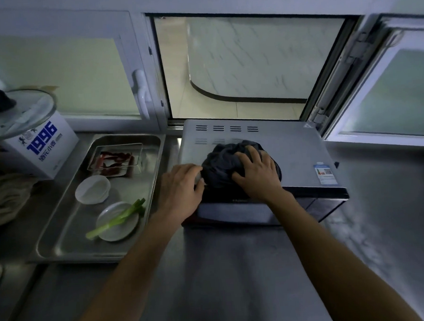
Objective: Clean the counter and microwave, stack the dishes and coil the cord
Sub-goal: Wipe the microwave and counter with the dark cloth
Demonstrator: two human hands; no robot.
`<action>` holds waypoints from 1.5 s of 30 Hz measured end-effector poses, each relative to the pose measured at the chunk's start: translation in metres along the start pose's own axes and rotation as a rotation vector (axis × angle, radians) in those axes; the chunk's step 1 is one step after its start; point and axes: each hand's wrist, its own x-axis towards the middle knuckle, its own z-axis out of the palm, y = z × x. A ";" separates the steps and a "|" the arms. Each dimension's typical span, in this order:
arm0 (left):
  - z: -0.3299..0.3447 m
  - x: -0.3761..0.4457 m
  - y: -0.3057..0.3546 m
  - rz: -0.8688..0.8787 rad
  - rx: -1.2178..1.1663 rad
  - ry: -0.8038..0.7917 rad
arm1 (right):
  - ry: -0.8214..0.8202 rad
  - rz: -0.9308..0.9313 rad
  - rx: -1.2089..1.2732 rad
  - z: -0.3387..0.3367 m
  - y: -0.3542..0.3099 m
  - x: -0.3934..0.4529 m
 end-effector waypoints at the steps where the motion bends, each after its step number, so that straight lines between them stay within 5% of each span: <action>1: 0.004 0.004 0.010 0.013 0.010 -0.009 | 0.005 0.015 0.001 -0.004 0.014 -0.004; 13: 0.062 0.042 0.142 0.082 0.088 -0.111 | 0.054 0.144 0.006 -0.038 0.147 -0.036; 22: 0.070 0.042 0.152 0.049 0.094 -0.082 | 0.011 0.142 0.020 -0.044 0.176 -0.014; 45: -0.014 -0.001 -0.076 -0.014 -0.002 0.084 | -0.050 0.009 -0.019 0.021 -0.076 0.068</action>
